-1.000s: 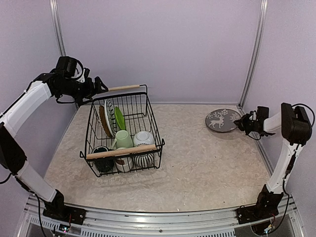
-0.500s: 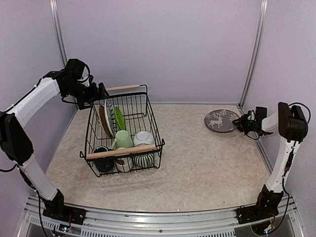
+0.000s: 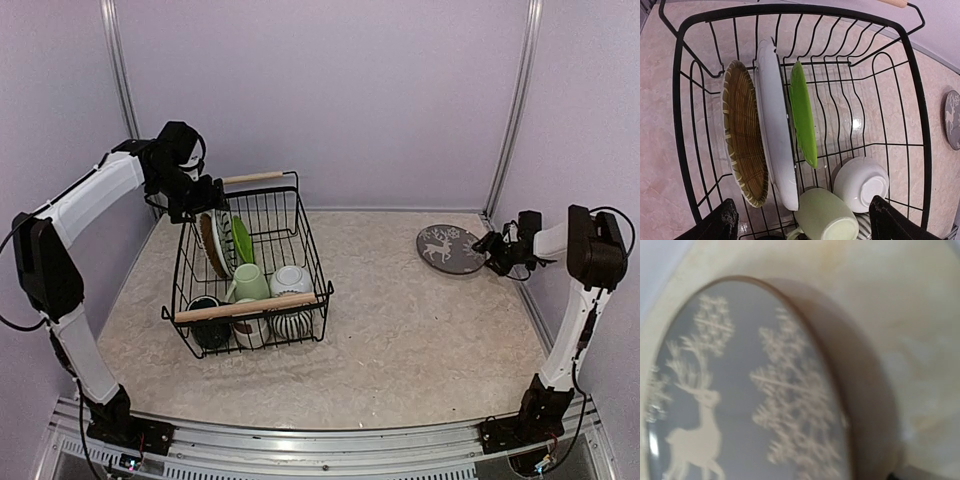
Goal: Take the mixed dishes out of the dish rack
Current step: Grab the plate from the dish rack.
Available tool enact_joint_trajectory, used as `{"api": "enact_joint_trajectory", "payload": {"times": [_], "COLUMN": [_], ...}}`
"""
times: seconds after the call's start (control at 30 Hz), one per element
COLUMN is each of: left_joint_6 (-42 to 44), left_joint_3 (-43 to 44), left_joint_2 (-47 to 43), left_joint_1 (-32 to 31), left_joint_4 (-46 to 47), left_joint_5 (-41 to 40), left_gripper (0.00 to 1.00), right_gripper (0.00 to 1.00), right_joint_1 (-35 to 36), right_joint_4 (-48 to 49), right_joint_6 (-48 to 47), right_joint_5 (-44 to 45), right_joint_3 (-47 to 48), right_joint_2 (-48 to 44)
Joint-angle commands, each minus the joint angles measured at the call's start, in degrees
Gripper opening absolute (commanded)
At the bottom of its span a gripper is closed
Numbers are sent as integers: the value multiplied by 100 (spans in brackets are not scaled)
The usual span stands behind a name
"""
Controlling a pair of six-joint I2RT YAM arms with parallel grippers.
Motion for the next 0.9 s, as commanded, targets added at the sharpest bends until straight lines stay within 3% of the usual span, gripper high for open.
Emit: {"api": "enact_joint_trajectory", "payload": {"times": [0.0,0.2,0.4,0.53,0.63,0.67,0.7,0.87], "left_joint_6": [-52,-146,-270,-380,-427,-429,-425,-382], "left_joint_3": [249,492,856,862,860,841,827,828], "left_joint_2": [129,323,694,765,786,815,836,1050], "left_joint_1": [-61,-165,-338,-415,-425,-420,-414,-375], "left_joint_4": [-276,-394,-530,-514,-517,-492,-469,-395], "left_joint_5": [-533,-693,-1052,-1446,-1647,-1676,-1684,-1697], "left_gripper": [85,77,65,65,65,65,65,61], "right_gripper": [73,78,82,83,87,96,99,100], "right_joint_1": [-51,54,432,710,826,825,824,807], "right_joint_4": [-1054,-1504,-2425,-2816,-2836,-2788,-2732,-2841], "right_joint_6": [-857,-1294,-1739,-1893,-1910,-1876,-1848,-1816], "right_joint_5": [911,1778,2941,3603,3644,3565,3519,3324], "right_joint_3": [-54,-661,-695,-734,-947,-1065,-1182,-1480], "right_joint_2": [-517,-1235,-1781,-2348,-2855,-3042,-3212,-3817]}}
